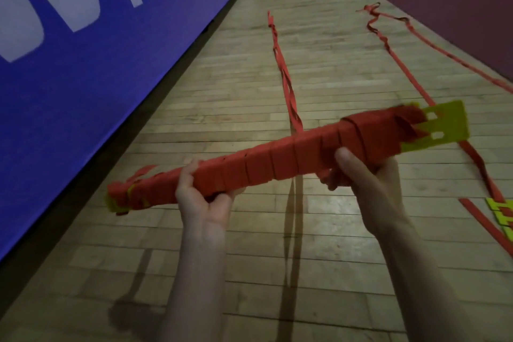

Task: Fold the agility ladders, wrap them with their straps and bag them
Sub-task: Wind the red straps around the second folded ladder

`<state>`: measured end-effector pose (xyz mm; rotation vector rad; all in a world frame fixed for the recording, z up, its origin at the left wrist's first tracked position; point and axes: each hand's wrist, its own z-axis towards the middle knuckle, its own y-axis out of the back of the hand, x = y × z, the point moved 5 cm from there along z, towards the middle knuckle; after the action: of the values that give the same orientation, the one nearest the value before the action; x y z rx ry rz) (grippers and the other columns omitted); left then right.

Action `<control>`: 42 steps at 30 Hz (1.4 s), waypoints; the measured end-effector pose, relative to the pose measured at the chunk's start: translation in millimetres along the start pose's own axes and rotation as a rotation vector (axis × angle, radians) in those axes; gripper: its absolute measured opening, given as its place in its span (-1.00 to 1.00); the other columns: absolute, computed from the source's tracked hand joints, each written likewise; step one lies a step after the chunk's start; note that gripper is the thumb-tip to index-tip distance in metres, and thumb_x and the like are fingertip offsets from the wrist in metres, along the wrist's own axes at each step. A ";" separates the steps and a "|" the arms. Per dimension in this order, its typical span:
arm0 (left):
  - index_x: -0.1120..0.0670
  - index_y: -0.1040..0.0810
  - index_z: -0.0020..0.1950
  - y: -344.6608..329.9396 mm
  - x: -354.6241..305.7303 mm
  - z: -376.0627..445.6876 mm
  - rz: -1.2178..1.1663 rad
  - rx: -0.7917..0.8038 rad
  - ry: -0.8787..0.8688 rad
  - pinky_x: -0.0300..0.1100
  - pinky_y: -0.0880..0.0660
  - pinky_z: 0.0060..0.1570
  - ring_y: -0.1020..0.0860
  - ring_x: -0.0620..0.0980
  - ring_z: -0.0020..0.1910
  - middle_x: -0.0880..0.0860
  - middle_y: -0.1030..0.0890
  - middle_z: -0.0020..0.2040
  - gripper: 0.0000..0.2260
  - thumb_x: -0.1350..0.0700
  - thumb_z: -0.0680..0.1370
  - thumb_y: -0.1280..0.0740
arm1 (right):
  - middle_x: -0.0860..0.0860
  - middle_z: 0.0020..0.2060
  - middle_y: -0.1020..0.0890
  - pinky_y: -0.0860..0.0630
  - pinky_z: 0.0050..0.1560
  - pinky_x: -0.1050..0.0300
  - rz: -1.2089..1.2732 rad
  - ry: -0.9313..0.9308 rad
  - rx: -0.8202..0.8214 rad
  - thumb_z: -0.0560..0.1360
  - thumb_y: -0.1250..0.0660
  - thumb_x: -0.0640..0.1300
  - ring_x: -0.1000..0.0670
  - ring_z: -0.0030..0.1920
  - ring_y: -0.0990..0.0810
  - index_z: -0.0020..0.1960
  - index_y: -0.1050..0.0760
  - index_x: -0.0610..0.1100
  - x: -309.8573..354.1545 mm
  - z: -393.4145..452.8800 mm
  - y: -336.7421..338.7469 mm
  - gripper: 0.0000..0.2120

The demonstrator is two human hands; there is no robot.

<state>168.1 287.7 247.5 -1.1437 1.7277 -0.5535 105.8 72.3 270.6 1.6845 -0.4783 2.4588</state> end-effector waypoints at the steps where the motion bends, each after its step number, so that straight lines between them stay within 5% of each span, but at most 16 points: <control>1: 0.07 -0.46 -0.03 -1.2 0.5 0.6 -0.054 0.033 -0.012 0.35 -0.37 0.19 -0.56 0.15 -0.03 0.11 -0.57 -0.08 -0.94 0.15 0.52 -0.28 | -0.05 -0.37 -0.60 -0.60 -0.30 0.05 -0.011 -0.079 -0.072 0.32 -0.43 0.21 -0.09 -0.39 -0.59 -0.15 -0.58 -0.10 -3.1 -0.8 -2.7 -0.63; 4: 0.06 -0.51 -0.04 -9.3 1.9 -3.1 -0.141 0.161 -0.094 0.21 -0.45 0.18 -0.60 0.09 -0.05 0.05 -0.63 -0.21 -0.86 0.23 0.45 -0.24 | -0.03 -0.39 -0.60 -0.60 -0.24 -0.03 -0.024 -0.376 -0.246 0.26 -0.47 0.32 -0.08 -0.37 -0.57 -0.13 -0.58 -0.16 -22.0 -8.7 -12.0 -0.46; 8: 0.04 -0.59 -0.11 -20.4 -5.6 -13.9 -0.034 0.410 -0.195 -0.05 -0.56 -0.01 -0.61 -0.04 -0.22 -0.03 -0.62 -0.27 -0.67 0.28 0.17 -0.32 | -0.10 -0.25 -0.63 -0.50 -0.31 0.09 0.232 -0.714 -0.162 0.25 -0.36 0.37 -0.06 -0.38 -0.48 0.02 -0.57 -0.15 -38.3 -18.8 -27.4 -0.37; 12: -0.06 -0.47 0.17 -26.5 -9.7 -16.4 0.014 0.675 -0.132 0.15 -0.46 0.16 -0.60 -0.03 -0.07 -0.02 -0.59 -0.04 -0.31 0.26 0.07 -0.51 | -0.05 -0.38 -0.53 -0.37 -0.35 0.18 0.594 -0.513 -0.131 0.41 -0.27 0.10 0.05 -0.50 -0.39 -0.23 -0.58 -0.07 -31.9 -11.9 -31.1 -0.74; 14: -0.01 -0.49 0.12 -31.6 -9.3 -23.6 0.018 0.496 -0.096 0.24 -0.44 0.18 -0.64 0.00 -0.10 0.00 -0.62 -0.10 -0.46 0.24 0.17 -0.48 | 0.04 -0.49 -0.48 -0.45 -0.35 0.20 0.614 -0.349 -0.105 0.42 -0.26 0.09 0.09 -0.54 -0.40 -0.37 -0.60 -0.02 -28.1 -9.1 -24.3 -0.71; 17: 0.06 -0.48 0.03 -28.2 -7.7 -26.6 0.023 0.038 -0.035 0.18 -0.50 0.14 -0.62 0.06 -0.08 0.07 -0.62 -0.11 -0.76 0.19 0.41 -0.43 | 0.00 -0.42 -0.47 -0.52 -0.30 0.18 0.569 -0.191 0.035 0.30 -0.50 0.22 0.05 -0.43 -0.43 -0.17 -0.57 -0.09 -28.6 -5.3 -11.8 -0.61; 19: 0.06 -0.51 -0.04 -25.0 -8.5 -22.3 -0.028 -0.006 -0.027 0.11 -0.53 0.10 -0.60 0.02 -0.09 0.02 -0.61 -0.14 -0.83 0.27 0.43 -0.36 | -0.01 -0.38 -0.52 -0.51 -0.31 0.15 0.414 -0.197 0.075 0.23 -0.52 0.32 0.03 -0.41 -0.47 -0.13 -0.58 -0.06 -32.4 -4.6 -4.8 -0.52; 23: 0.00 -0.51 0.10 -27.2 -22.0 -21.9 -0.106 0.375 -0.225 -0.08 -0.57 0.00 -0.61 -0.08 -0.04 -0.08 -0.62 -0.09 -0.51 0.41 0.25 -0.25 | -0.10 -0.28 -0.63 -0.42 -0.41 0.16 0.103 -0.454 -0.105 0.23 -0.40 0.44 0.02 -0.42 -0.49 -0.15 -0.64 -0.09 -43.5 -11.4 -5.0 -0.42; 27: -0.08 -0.53 0.19 -45.6 -32.5 -36.6 0.151 0.886 -0.358 -0.12 -0.54 0.06 -0.59 -0.13 0.09 -0.18 -0.64 0.03 -0.37 0.22 0.14 -0.48 | -0.07 -0.38 -0.53 -0.32 -0.38 0.20 0.421 -0.865 -0.128 0.23 -0.36 0.35 0.07 -0.50 -0.32 -0.05 -0.54 -0.12 -60.9 -30.2 -36.4 -0.43; 30: -0.12 -0.54 0.24 -46.3 -31.5 -42.0 0.302 1.014 -0.337 -0.09 -0.53 0.09 -0.58 -0.13 0.12 -0.19 -0.63 0.09 -0.38 0.15 0.19 -0.50 | -0.06 -0.38 -0.47 -0.37 -0.23 0.13 0.690 -0.794 -0.261 0.21 -0.45 0.20 0.10 -0.59 -0.30 -0.18 -0.53 -0.14 -60.8 -24.9 -41.5 -0.57; 33: -0.10 -0.36 0.37 -42.4 -28.4 -37.3 0.162 0.890 -0.191 0.11 -0.49 0.12 -0.54 0.01 0.18 -0.07 -0.55 0.22 -0.19 0.25 0.17 -0.53 | 0.00 -0.45 -0.48 -0.29 0.12 -0.19 0.840 -0.464 -0.248 0.12 -0.58 0.14 0.09 -0.59 -0.34 -0.24 -0.58 -0.12 -51.8 -8.6 -36.6 -0.59; 37: 0.04 -0.45 0.20 -35.9 -9.3 -33.5 -0.050 0.421 0.048 0.28 -0.44 0.11 -0.58 0.11 0.03 0.08 -0.59 0.03 -0.36 0.20 0.15 -0.55 | 0.05 -0.52 -0.39 -0.32 0.11 -0.37 0.711 -0.282 -0.112 0.11 -0.61 0.27 0.03 -0.43 -0.38 -0.03 -0.50 -0.15 -50.2 2.3 -25.0 -0.33; 39: 0.07 -0.38 0.24 -29.1 -4.8 -36.9 0.076 0.175 0.036 0.21 -0.50 0.05 -0.58 0.18 0.02 0.17 -0.56 0.07 -0.52 0.13 0.39 -0.48 | 0.07 -0.50 -0.39 -0.42 -0.04 -0.18 0.576 -0.206 -0.034 0.18 -0.56 0.32 0.04 -0.39 -0.41 -0.04 -0.42 -0.16 -48.4 0.6 -15.5 -0.33; 42: 0.10 -0.39 0.15 -17.5 5.5 -36.5 0.175 0.013 0.040 0.08 -0.47 0.09 -0.54 0.14 -0.08 0.17 -0.51 0.02 -0.78 0.20 0.53 -0.33 | 0.08 -0.45 -0.48 -0.47 -0.25 0.07 0.308 -0.217 -0.056 0.17 -0.52 0.37 0.08 -0.40 -0.48 -0.10 -0.44 -0.16 -47.5 -6.6 -3.1 -0.34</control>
<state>143.0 270.2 274.5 -0.9667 1.8349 -0.4816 118.4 81.0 225.1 1.9959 -0.8855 2.4381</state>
